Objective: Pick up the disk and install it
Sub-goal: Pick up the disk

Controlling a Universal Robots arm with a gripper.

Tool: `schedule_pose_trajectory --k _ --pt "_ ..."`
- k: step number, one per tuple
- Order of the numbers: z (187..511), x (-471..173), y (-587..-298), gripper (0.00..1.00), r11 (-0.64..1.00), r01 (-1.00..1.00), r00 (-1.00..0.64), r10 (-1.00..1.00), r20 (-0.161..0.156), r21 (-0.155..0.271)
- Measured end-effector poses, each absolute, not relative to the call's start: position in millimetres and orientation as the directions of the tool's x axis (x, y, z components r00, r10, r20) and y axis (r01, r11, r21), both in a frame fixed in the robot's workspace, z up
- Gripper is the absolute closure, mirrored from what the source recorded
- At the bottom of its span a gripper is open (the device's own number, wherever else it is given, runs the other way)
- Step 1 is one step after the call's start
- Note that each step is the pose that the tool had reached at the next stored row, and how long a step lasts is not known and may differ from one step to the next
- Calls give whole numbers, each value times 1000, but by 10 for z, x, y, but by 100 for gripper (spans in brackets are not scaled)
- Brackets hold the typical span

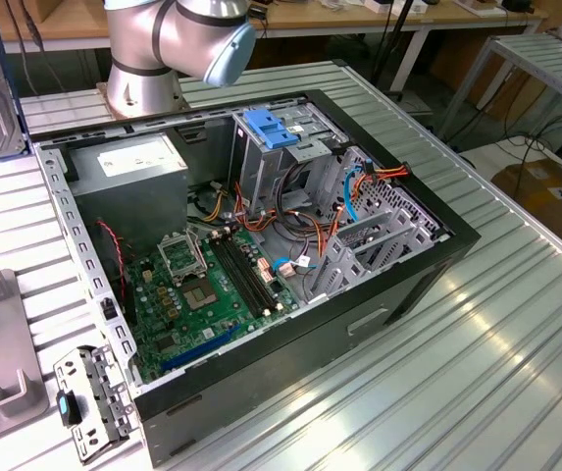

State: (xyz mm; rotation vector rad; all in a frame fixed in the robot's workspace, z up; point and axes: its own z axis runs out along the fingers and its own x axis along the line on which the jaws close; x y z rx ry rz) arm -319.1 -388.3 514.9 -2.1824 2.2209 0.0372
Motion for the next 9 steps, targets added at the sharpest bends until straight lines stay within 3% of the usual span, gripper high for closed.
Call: schedule_pose_trajectory --k 9 --pt "5149 -3027 -3883 63 18 -1000 -17 -999 -36 -2"
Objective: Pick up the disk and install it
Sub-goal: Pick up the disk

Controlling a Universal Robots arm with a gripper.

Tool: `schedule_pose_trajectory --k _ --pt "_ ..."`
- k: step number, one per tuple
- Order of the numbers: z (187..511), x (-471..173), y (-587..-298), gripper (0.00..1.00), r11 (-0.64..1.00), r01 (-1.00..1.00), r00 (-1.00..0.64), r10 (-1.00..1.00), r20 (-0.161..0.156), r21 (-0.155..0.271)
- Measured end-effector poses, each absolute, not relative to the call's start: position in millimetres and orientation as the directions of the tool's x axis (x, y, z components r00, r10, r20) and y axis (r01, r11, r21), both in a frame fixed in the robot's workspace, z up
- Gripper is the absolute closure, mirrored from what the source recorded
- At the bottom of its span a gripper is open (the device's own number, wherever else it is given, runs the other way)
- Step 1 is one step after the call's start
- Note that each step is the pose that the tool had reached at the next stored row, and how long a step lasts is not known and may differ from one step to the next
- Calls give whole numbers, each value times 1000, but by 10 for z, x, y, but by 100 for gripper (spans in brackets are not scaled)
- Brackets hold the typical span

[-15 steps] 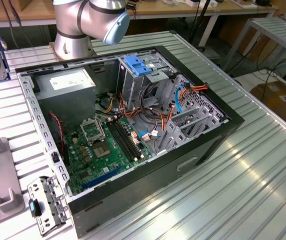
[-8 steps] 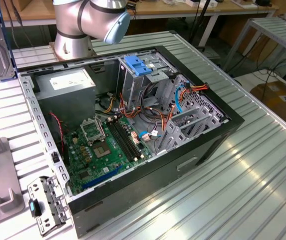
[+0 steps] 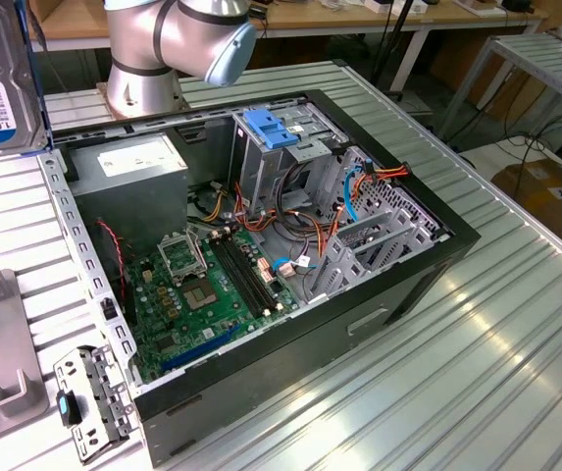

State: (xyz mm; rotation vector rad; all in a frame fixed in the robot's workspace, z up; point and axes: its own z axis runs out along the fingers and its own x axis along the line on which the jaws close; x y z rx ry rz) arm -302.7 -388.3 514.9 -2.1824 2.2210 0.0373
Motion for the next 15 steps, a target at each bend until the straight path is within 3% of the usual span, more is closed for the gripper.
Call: schedule_pose_trajectory --k 15 --pt "5147 -2762 -3951 63 18 -1000 -17 -999 -37 -2"
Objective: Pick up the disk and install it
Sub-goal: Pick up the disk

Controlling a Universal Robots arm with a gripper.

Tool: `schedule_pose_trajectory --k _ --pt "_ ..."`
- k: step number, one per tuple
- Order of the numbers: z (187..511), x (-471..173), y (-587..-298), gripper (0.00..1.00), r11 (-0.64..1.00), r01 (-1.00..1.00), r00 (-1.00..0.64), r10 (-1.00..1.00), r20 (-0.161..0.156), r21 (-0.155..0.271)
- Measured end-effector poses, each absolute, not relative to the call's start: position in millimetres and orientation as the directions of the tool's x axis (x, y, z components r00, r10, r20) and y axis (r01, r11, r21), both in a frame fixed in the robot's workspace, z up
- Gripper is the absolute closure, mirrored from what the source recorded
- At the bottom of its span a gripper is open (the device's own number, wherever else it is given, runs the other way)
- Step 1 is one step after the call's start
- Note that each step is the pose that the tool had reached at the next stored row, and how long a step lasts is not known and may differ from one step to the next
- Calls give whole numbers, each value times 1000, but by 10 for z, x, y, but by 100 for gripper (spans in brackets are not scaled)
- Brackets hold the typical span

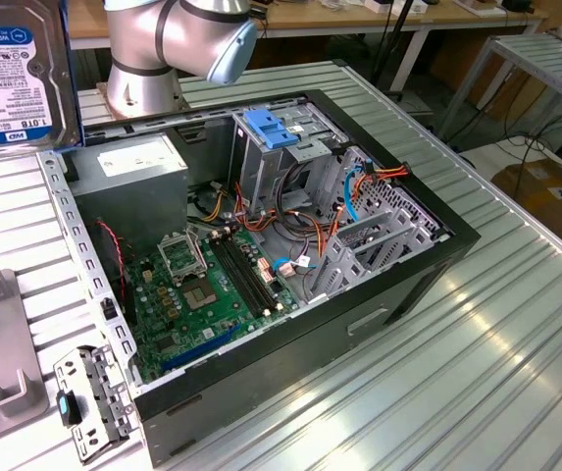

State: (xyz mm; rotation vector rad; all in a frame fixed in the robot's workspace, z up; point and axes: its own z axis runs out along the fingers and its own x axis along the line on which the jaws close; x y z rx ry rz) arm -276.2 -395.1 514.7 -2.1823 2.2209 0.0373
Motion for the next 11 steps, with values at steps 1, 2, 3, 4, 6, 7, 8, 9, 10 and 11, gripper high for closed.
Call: schedule_pose_trajectory --k 1,2,3,4,6,7,8,9,10,11 --pt "5147 -2761 -3981 63 18 -1000 -17 -999 -36 -2" --pt "5146 -2758 -4038 63 17 -1000 -17 -999 -36 -2" --pt "5145 -2755 -4076 63 18 -1000 -17 -999 -36 -2" --pt "5144 -2750 -4085 63 18 -1000 -17 -999 -37 -2" --pt "5143 -2736 -4092 63 18 -1000 -17 -999 -37 -2" --pt "5143 -2726 -4093 63 18 -1000 -17 -999 -36 -2" --pt "5143 -2709 -4094 63 18 -1000 -17 -999 -36 -2" --pt "5143 -2693 -4094 63 18 -1000 -17 -999 -36 -2" --pt "5142 -2669 -4094 63 18 -1000 -18 -999 -36 -2" --pt "5142 -2647 -4094 63 18 -1000 -17 -999 -36 -2"
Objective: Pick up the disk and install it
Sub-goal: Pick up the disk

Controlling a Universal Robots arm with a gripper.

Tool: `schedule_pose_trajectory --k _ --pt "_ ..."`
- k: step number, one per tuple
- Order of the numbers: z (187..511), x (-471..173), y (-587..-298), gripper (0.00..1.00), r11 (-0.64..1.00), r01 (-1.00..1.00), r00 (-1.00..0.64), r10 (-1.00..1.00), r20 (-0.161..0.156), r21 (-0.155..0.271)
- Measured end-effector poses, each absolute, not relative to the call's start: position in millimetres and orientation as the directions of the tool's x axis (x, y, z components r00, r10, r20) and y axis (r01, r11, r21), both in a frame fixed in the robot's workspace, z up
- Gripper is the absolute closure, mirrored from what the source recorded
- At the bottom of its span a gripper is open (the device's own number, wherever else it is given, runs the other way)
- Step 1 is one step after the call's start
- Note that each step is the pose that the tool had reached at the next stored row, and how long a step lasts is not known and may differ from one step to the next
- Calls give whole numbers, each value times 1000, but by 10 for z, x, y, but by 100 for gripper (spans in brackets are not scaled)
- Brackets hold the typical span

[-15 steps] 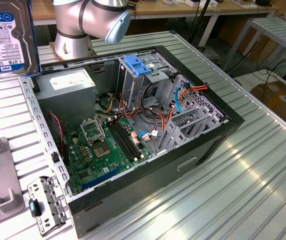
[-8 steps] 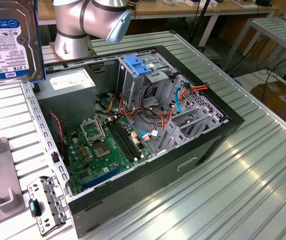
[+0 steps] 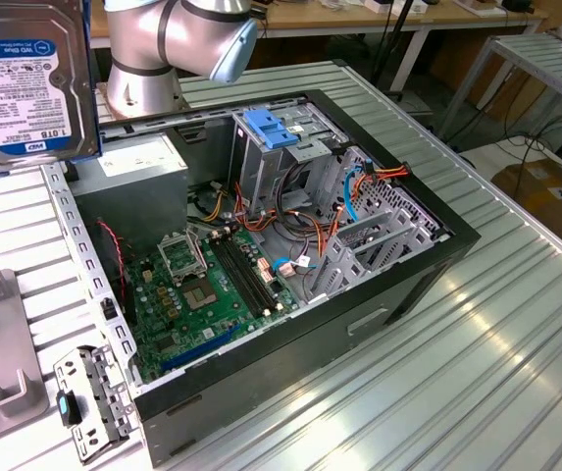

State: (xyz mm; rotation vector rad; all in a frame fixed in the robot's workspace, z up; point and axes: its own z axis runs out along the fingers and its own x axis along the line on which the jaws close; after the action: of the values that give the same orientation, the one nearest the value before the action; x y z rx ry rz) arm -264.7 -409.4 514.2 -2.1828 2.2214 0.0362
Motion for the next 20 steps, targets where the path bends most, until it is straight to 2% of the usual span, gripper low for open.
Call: schedule_pose_trajectory --k 20 --pt "5136 -2189 -4108 63 18 -1000 -18 -999 -35 -2"
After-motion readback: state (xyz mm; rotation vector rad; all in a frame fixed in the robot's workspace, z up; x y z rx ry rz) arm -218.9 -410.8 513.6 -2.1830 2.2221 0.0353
